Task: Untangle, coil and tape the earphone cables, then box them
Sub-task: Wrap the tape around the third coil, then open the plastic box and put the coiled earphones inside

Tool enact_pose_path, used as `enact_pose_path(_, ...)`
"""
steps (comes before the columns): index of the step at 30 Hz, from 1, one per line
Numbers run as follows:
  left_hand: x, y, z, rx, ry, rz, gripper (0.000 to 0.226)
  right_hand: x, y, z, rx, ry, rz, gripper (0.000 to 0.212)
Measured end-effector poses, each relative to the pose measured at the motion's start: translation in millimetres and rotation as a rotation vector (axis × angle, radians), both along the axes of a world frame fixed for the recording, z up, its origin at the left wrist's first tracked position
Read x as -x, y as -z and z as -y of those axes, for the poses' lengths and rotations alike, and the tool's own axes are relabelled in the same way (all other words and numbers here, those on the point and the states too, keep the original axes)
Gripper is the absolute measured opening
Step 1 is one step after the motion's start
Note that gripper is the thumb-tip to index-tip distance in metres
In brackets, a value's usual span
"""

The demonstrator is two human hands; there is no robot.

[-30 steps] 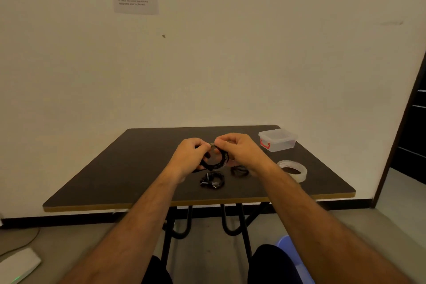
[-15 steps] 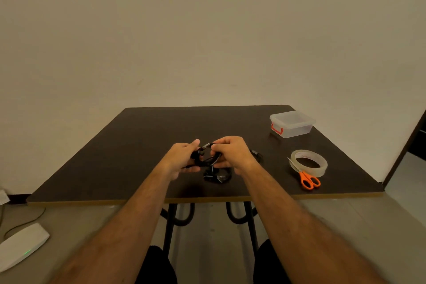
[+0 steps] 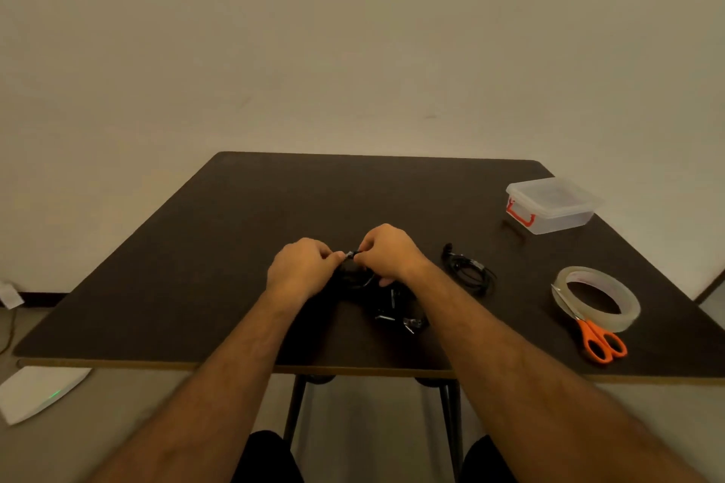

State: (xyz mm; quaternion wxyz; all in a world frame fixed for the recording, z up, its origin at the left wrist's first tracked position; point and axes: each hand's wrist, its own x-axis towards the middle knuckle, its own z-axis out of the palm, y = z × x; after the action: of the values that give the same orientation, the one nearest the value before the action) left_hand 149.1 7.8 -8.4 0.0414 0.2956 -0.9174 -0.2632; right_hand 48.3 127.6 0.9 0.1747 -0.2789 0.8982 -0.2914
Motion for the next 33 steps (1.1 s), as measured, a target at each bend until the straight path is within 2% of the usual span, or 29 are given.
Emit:
enact_pose_path(3, 4, -7, -2, 0.222, -0.035, 0.07, 0.039, 6, -7, -4, -0.068, -0.043, -0.056, 0.017)
enact_pose_path(8, 27, -20, -14, 0.249, -0.024, -0.043, 0.035, 36, -29, -38, -0.081, -0.024, -0.214, 0.023)
enact_pose_path(14, 96, -40, -65, 0.066, 0.13, -0.282, 0.031, 109, -59, -125, 0.003, 0.192, -0.375, 0.022)
enact_pose_path(21, 209, -41, -147, -0.227, 0.245, -0.271, 0.03, 208, -58, -221, 0.007, 0.558, -0.487, 0.029)
enact_pose_path(24, 243, -37, -179, -0.31, 0.226, -0.213, 0.037, 242, -53, -246, -0.019, 0.637, -0.429, 0.039)
enact_pose_path(28, 272, -32, -204, -0.388, 0.138, -0.156, 0.049, 266, -37, -257, -0.064, 0.634, -0.274, 0.045)
enact_pose_path(33, 285, -24, -201, -0.421, 0.111, -0.127, 0.042, 262, -18, -238, -0.067, 0.601, -0.235, 0.038)
